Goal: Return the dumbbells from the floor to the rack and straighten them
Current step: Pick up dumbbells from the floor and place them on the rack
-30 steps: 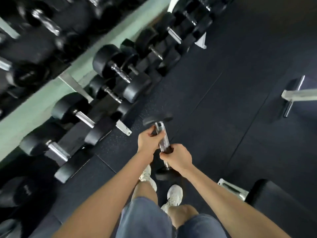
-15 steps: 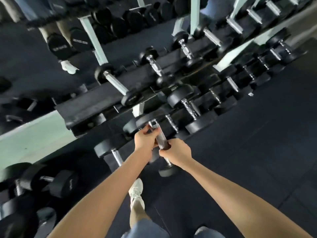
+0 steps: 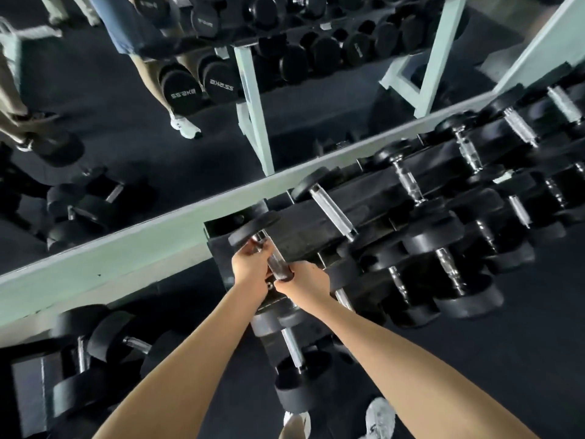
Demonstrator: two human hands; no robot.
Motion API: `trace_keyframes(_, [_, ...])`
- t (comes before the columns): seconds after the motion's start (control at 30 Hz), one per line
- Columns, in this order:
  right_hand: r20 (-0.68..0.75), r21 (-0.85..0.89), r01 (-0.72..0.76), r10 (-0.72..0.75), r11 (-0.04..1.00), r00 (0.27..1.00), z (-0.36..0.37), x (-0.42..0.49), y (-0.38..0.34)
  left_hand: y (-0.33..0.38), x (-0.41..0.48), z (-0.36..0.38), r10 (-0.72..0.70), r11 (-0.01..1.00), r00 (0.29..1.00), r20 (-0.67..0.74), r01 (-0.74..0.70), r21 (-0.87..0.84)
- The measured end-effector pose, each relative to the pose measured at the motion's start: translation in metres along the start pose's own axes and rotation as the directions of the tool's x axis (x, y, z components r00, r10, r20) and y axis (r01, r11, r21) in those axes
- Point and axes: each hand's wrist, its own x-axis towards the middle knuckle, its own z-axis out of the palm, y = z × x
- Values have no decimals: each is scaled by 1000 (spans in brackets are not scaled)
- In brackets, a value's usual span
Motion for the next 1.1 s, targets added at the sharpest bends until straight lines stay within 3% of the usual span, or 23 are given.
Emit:
trace_keyframes(0.4, [12, 5, -41, 41, 999, 999, 42, 85, -44, 29, 104, -15, -48, 996, 999, 2, 48, 77])
trace_keyframes(0.8, [-5, 9, -87, 87, 996, 996, 46, 76, -49, 23, 106, -12, 47, 978, 999, -12, -44, 206])
trace_keyframes(1.1, [77, -68, -47, 52, 997, 996, 40, 70, -52, 22, 103, -12, 64, 968, 998, -17, -58, 243])
